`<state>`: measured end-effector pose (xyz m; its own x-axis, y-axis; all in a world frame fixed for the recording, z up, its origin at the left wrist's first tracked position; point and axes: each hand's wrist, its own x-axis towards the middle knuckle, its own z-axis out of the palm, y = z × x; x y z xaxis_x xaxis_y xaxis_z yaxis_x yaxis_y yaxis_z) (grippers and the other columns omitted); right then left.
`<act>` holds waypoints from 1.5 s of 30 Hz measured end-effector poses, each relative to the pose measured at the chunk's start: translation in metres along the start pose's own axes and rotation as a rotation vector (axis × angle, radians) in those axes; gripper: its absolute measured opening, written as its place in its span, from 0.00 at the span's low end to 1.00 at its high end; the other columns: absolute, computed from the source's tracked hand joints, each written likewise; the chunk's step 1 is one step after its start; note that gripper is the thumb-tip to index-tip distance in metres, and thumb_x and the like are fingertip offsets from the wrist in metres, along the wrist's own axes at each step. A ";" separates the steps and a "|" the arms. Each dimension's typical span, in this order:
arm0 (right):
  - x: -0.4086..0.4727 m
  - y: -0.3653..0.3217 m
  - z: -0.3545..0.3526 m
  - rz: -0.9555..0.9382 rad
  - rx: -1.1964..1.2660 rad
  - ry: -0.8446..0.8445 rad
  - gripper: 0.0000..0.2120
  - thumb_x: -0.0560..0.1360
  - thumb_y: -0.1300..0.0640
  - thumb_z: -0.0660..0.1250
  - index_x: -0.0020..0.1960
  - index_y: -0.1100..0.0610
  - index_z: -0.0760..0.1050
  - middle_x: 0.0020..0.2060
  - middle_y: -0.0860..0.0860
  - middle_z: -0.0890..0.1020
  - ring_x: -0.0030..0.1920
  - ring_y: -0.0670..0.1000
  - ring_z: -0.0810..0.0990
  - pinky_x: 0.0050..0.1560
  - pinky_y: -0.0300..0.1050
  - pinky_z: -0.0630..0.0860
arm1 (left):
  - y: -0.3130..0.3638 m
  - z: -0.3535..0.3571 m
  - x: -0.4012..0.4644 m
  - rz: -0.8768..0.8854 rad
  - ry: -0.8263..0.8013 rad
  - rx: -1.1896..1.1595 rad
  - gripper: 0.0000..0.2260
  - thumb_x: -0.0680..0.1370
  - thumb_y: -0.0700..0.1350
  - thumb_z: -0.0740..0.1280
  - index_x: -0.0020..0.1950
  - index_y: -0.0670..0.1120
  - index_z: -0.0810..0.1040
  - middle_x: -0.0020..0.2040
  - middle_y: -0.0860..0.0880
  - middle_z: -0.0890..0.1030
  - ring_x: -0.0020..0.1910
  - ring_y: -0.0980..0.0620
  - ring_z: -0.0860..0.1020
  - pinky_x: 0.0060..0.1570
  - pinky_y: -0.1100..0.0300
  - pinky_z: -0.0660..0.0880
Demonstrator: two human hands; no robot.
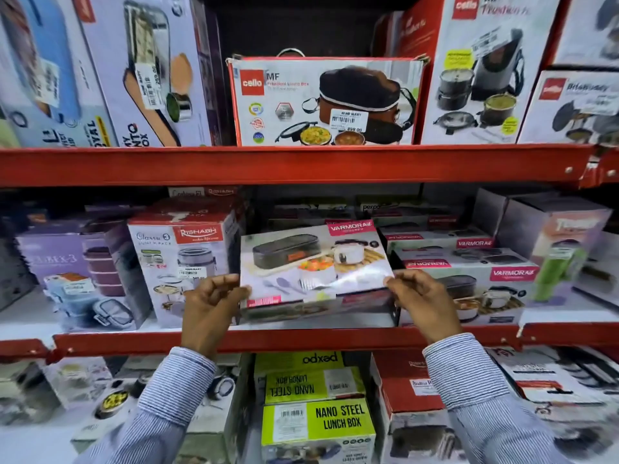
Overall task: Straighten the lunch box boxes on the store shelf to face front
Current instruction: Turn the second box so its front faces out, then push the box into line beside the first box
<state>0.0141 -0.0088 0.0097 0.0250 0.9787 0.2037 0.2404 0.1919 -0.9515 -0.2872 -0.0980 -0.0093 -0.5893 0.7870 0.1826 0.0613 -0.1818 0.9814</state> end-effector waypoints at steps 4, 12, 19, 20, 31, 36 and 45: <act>0.005 0.011 0.005 0.002 -0.103 -0.004 0.05 0.70 0.59 0.73 0.45 0.53 0.80 0.45 0.55 0.87 0.44 0.52 0.83 0.54 0.54 0.81 | -0.015 0.002 0.003 0.061 -0.015 0.066 0.22 0.69 0.27 0.73 0.55 0.49 0.79 0.49 0.50 0.85 0.47 0.51 0.83 0.49 0.58 0.82; 0.011 0.040 0.022 0.021 -0.418 -0.012 0.14 0.69 0.58 0.74 0.54 0.57 0.80 0.48 0.53 0.88 0.35 0.43 0.79 0.37 0.30 0.72 | -0.041 0.016 0.007 0.061 0.041 0.195 0.19 0.70 0.27 0.72 0.55 0.45 0.78 0.53 0.44 0.85 0.56 0.46 0.84 0.57 0.55 0.80; 0.010 0.050 0.030 -0.025 -0.506 -0.014 0.10 0.71 0.58 0.72 0.49 0.63 0.81 0.46 0.58 0.87 0.45 0.53 0.85 0.48 0.39 0.77 | -0.059 0.014 0.010 0.024 0.035 0.234 0.17 0.69 0.27 0.72 0.55 0.42 0.79 0.53 0.41 0.86 0.56 0.44 0.85 0.59 0.50 0.81; 0.010 0.051 0.029 -0.029 -0.514 -0.014 0.09 0.71 0.58 0.72 0.48 0.62 0.82 0.46 0.58 0.87 0.45 0.53 0.85 0.47 0.37 0.76 | -0.060 0.012 0.010 0.020 0.040 0.231 0.18 0.69 0.28 0.72 0.56 0.42 0.80 0.53 0.42 0.86 0.55 0.44 0.85 0.60 0.48 0.81; 0.009 0.056 0.027 -0.086 -0.429 -0.021 0.22 0.72 0.60 0.73 0.64 0.64 0.76 0.58 0.61 0.83 0.56 0.55 0.84 0.56 0.43 0.78 | -0.061 0.010 0.016 0.063 -0.027 0.243 0.24 0.70 0.31 0.75 0.65 0.40 0.79 0.55 0.42 0.86 0.56 0.46 0.84 0.59 0.51 0.81; 0.004 0.059 0.022 -0.102 -0.433 -0.009 0.22 0.71 0.59 0.73 0.64 0.63 0.77 0.58 0.59 0.84 0.57 0.54 0.84 0.60 0.48 0.79 | -0.061 0.009 0.011 0.063 -0.009 0.265 0.21 0.69 0.33 0.76 0.58 0.51 0.81 0.50 0.49 0.87 0.52 0.52 0.85 0.61 0.48 0.80; -0.014 0.058 0.004 -0.147 -0.303 0.015 0.19 0.71 0.61 0.73 0.62 0.58 0.79 0.53 0.52 0.86 0.49 0.46 0.85 0.53 0.36 0.80 | -0.061 0.007 -0.004 0.254 0.149 0.298 0.22 0.69 0.40 0.79 0.61 0.52 0.81 0.53 0.52 0.86 0.49 0.56 0.84 0.50 0.63 0.82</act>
<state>0.0234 -0.0113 -0.0494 -0.0176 0.9407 0.3388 0.5199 0.2980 -0.8006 -0.2835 -0.0859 -0.0698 -0.6345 0.6411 0.4317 0.4369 -0.1633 0.8846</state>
